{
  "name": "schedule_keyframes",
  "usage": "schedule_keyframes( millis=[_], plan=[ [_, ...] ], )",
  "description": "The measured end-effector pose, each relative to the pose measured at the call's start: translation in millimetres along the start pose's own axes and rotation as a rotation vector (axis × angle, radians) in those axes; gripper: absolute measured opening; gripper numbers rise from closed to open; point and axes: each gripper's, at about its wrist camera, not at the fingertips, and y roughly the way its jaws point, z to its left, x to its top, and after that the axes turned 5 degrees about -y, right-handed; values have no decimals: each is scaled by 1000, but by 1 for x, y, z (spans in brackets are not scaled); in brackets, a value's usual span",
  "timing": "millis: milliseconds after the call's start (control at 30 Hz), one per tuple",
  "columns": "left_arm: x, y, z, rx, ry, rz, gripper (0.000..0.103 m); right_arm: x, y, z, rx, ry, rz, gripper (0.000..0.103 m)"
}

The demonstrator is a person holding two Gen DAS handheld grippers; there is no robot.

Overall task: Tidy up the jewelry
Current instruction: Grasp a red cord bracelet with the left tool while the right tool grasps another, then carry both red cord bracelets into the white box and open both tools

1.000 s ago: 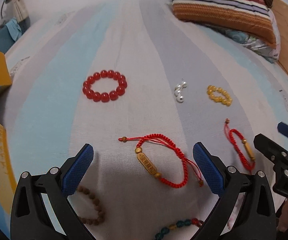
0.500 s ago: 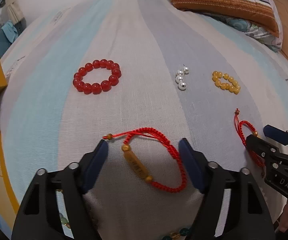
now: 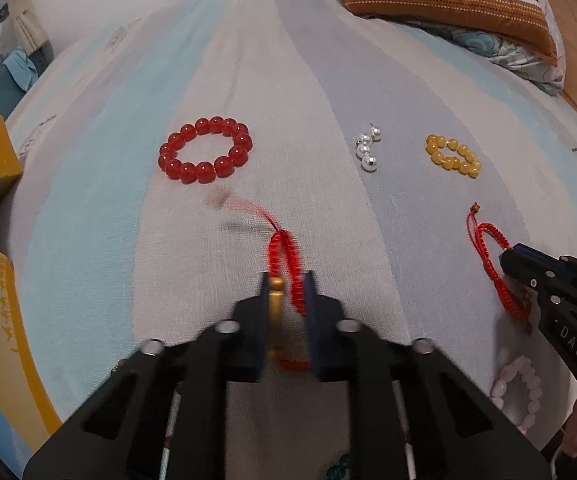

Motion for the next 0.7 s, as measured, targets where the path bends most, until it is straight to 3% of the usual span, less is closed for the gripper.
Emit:
schedule_keyframes(
  millis=[700],
  plan=[
    [0, -32, 6, -49, -13, -69, 7, 4, -24, -5, -17, 24, -86, 8]
  ],
)
